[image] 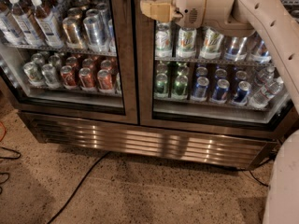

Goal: Open right fridge door

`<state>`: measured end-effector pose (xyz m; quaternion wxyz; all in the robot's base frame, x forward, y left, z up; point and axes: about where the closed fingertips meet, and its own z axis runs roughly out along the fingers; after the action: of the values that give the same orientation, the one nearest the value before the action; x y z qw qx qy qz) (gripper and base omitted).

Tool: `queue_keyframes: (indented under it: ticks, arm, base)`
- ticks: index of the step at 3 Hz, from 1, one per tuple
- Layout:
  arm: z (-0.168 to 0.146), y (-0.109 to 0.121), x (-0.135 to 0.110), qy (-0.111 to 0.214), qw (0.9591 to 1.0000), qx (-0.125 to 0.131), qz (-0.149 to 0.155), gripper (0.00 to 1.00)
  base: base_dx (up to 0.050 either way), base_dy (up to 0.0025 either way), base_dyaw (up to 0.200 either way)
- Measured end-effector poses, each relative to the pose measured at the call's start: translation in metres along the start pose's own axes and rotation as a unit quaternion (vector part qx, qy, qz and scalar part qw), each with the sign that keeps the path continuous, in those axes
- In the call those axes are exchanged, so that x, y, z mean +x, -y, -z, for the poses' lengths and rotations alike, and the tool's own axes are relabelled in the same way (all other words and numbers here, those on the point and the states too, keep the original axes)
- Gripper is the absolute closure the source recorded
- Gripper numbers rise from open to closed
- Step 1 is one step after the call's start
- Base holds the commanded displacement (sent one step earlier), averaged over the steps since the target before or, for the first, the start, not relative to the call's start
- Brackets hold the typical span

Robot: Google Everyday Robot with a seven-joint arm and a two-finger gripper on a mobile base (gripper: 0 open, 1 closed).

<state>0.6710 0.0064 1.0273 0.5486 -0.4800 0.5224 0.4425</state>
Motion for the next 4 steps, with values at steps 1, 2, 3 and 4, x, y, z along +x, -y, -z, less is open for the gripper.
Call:
queue_keyframes:
  ticks: [1,2,3,4]
  arm:
    - [0.0,0.0,0.0,0.0,1.0,0.0,0.0,0.36]
    - [-0.0001,0.0,0.0,0.0,1.0,0.0,0.0,0.11]
    - [-0.0001,0.0,0.0,0.0,1.0,0.0,0.0,0.0]
    - [-0.0001,0.0,0.0,0.0,1.0,0.0,0.0,0.0]
  base:
    - [0.0,0.0,0.0]
    - [0.0,0.0,0.0]
    - [0.0,0.0,0.0]
    - [0.0,0.0,0.0]
